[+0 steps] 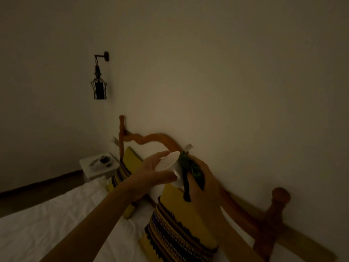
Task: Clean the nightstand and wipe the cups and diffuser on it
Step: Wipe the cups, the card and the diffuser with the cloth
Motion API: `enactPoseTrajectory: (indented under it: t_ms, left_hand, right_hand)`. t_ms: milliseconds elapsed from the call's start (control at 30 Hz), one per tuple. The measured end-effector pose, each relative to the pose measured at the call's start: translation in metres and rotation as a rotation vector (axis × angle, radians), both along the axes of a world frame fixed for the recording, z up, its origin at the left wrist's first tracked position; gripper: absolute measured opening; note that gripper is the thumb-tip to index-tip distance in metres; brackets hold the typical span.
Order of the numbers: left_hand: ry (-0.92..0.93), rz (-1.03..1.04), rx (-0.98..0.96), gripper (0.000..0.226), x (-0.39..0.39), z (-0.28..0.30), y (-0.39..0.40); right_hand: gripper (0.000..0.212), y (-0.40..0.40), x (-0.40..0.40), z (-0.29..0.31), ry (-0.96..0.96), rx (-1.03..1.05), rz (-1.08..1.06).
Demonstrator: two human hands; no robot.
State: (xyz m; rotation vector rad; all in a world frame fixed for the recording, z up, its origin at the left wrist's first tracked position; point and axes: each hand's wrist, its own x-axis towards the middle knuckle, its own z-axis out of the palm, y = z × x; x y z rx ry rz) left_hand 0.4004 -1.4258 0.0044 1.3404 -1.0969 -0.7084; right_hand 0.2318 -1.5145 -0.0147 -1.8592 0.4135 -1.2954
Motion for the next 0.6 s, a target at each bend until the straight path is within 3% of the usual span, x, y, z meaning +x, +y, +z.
enactPoseTrajectory:
  t_ms: [100, 200, 300, 400, 467, 600]
  left_hand:
    - [-0.021, -0.021, -0.104, 0.052, -0.003, 0.028, -0.006]
    - [0.05, 0.021, -0.146, 0.054, -0.004, 0.057, -0.014]
    - [-0.004, 0.083, -0.148, 0.067, -0.002, 0.088, -0.015]
    - [-0.116, 0.105, -0.177, 0.071, 0.003, 0.12, -0.014]
    - [-0.17, 0.095, -0.199, 0.069, 0.008, 0.137, -0.014]
    - [-0.203, 0.083, -0.205, 0.069, 0.017, 0.158, -0.013]
  right_hand:
    - [0.042, 0.016, -0.006, 0.029, -0.055, -0.242, -0.019]
    - [0.05, 0.013, 0.004, 0.044, -0.124, -0.433, 0.003]
    - [0.058, -0.001, 0.017, 0.067, -0.151, -0.365, 0.065]
    - [0.045, -0.011, 0.025, 0.095, -0.225, -0.259, 0.103]
    - [0.048, -0.013, 0.029, 0.113, -0.273, -0.21, 0.145]
    - [0.039, -0.017, 0.032, 0.141, -0.161, -0.189, 0.101]
